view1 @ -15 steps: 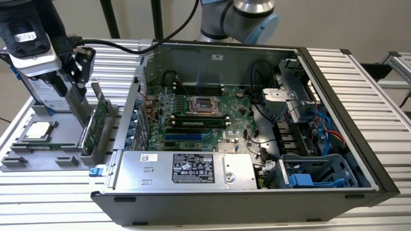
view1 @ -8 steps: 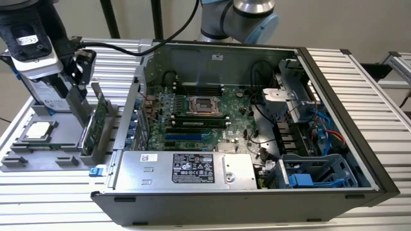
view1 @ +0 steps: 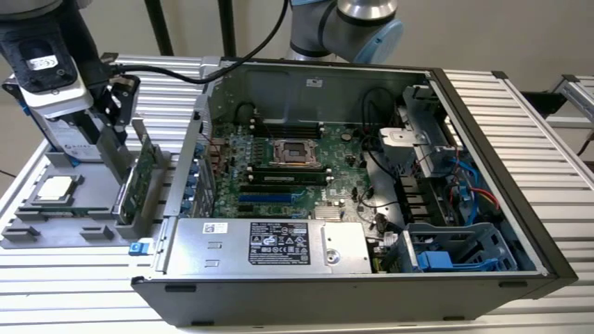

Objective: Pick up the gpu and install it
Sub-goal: 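Pick up the gpu and move the gpu toward the slot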

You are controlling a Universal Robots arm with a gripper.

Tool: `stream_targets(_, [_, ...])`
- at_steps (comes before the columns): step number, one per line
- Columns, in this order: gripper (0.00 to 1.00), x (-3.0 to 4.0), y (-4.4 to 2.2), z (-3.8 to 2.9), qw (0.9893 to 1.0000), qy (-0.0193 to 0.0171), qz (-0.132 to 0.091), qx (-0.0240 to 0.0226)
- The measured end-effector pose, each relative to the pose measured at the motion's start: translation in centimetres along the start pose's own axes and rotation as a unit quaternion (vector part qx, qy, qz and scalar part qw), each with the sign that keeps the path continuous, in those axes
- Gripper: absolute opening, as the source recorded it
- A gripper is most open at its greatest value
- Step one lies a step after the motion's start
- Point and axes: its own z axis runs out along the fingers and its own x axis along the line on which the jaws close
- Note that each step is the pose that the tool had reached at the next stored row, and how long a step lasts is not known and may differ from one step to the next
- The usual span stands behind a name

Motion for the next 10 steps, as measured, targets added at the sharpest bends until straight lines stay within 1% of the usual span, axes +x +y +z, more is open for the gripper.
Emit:
stream_targets(5, [1.00, 0.00, -0.02, 0.35, 1.0000, 0.0000, 0.000, 0.0000])
stream_targets(10, [1.00, 0.02, -0.06, 0.87, 1.0000, 0.0002, 0.000, 0.0000])
